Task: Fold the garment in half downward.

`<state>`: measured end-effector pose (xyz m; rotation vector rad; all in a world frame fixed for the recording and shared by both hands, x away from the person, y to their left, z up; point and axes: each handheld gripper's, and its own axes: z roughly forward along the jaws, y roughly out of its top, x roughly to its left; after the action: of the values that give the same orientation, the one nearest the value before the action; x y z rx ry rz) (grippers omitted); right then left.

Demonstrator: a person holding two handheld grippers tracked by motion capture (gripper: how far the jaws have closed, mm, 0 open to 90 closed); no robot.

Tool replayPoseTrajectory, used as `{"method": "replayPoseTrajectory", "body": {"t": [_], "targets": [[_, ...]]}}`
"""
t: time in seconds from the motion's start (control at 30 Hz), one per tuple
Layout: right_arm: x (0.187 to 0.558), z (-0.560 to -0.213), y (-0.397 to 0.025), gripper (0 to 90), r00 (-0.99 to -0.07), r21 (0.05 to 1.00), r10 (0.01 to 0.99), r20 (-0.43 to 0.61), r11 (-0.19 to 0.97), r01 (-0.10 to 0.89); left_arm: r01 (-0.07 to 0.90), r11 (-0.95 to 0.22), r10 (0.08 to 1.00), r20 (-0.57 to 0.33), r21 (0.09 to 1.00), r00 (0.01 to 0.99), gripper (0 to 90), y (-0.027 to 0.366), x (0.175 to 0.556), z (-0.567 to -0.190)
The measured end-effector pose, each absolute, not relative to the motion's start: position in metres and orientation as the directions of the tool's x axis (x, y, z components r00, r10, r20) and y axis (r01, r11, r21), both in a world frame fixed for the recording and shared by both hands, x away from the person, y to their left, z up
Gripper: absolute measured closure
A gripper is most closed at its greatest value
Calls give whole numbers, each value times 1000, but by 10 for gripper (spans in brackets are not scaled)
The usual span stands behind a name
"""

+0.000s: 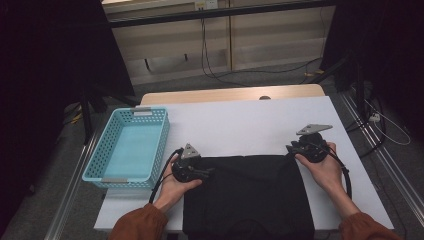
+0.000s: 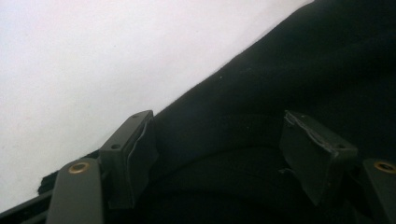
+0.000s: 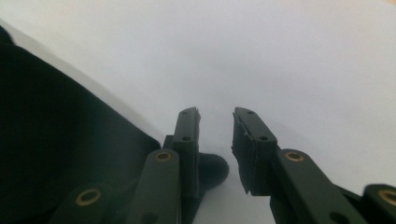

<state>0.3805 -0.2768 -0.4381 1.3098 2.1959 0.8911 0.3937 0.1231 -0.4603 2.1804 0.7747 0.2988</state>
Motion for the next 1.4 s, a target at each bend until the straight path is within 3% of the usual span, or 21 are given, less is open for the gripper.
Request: {"method": "replayPoseTrajectory", "body": {"t": [0.2, 0.33, 0.43, 0.53, 0.63, 0.8, 0.9, 1.03, 1.17, 1.4], "targets": [[380, -447, -282, 792, -484, 666, 875, 16, 352, 658, 431, -505, 617, -36, 748, 786, 273, 124, 394, -460], [373, -448, -287, 787, -501, 658, 865, 38, 355, 664, 432, -506, 617, -37, 747, 786, 272, 124, 394, -460], [370, -449, -290, 727, -514, 652, 855, 63, 355, 670, 437, -495, 620, -47, 751, 783, 272, 124, 394, -460], [372, -451, -291, 584, -517, 661, 854, 52, 358, 659, 436, -499, 617, -46, 749, 785, 272, 124, 394, -460], [375, -452, -290, 576, -527, 667, 848, 60, 359, 653, 436, -501, 617, -45, 748, 786, 269, 125, 394, -460], [374, -453, -289, 609, -562, 666, 822, 94, 368, 649, 435, -502, 619, -40, 748, 784, 269, 126, 395, -460], [372, -452, -287, 687, -590, 657, 800, 112, 385, 648, 449, -493, 633, -47, 745, 773, 269, 129, 396, -459], [369, -451, -287, 699, -586, 652, 799, 130, 376, 658, 452, -490, 635, -50, 745, 771, 267, 130, 395, -459], [367, -452, -287, 837, -598, 652, 786, 156, 373, 660, 453, -489, 636, -51, 746, 770, 265, 130, 396, -459], [363, -450, -289, 866, -550, 670, 826, 120, 341, 660, 460, -475, 645, -59, 750, 762, 263, 132, 396, -457]]}}
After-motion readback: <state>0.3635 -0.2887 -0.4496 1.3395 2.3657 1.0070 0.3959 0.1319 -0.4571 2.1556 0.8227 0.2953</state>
